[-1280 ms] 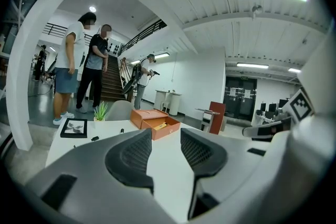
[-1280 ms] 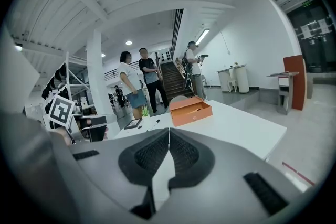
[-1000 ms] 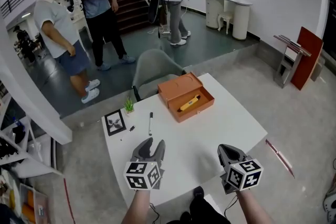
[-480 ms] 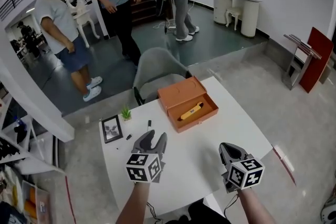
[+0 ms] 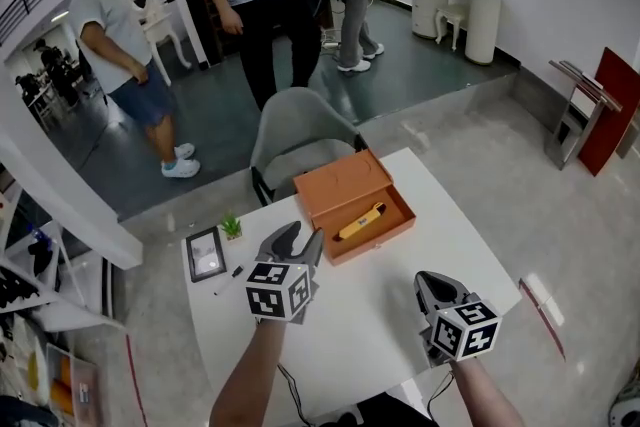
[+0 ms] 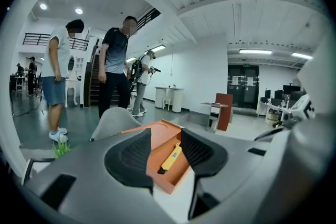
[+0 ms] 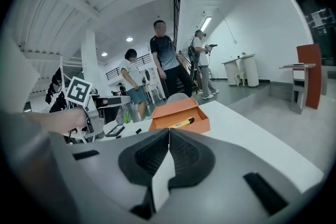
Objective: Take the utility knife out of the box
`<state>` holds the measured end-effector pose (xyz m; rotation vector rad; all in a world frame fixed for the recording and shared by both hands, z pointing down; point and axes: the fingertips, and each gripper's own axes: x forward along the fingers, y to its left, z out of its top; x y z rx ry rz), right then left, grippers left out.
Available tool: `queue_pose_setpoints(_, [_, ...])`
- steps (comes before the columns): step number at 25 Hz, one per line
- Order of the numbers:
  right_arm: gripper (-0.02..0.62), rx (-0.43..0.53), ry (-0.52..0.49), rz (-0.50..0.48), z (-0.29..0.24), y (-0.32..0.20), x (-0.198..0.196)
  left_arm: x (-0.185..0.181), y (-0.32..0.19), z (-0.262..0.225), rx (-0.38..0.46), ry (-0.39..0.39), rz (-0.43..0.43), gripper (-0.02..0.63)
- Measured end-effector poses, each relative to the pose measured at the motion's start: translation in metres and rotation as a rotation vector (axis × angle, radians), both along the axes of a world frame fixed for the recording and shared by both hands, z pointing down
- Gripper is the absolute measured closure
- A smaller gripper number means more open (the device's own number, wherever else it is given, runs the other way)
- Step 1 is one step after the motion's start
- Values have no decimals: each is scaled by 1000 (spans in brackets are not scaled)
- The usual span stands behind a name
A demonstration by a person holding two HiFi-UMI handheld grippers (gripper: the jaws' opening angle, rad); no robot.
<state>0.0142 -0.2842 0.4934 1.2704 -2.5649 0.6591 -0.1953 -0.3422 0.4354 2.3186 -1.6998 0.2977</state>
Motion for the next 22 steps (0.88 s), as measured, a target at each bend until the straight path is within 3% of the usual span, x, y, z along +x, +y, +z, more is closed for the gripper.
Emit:
queue_pose_setpoints(10, [594, -17, -18, 20, 7, -37, 9, 18, -56, 19, -55, -90, 42, 449])
queue_pose_setpoints(22, [594, -48, -26, 38, 26, -61, 18, 57, -108, 50, -115, -209, 169, 446])
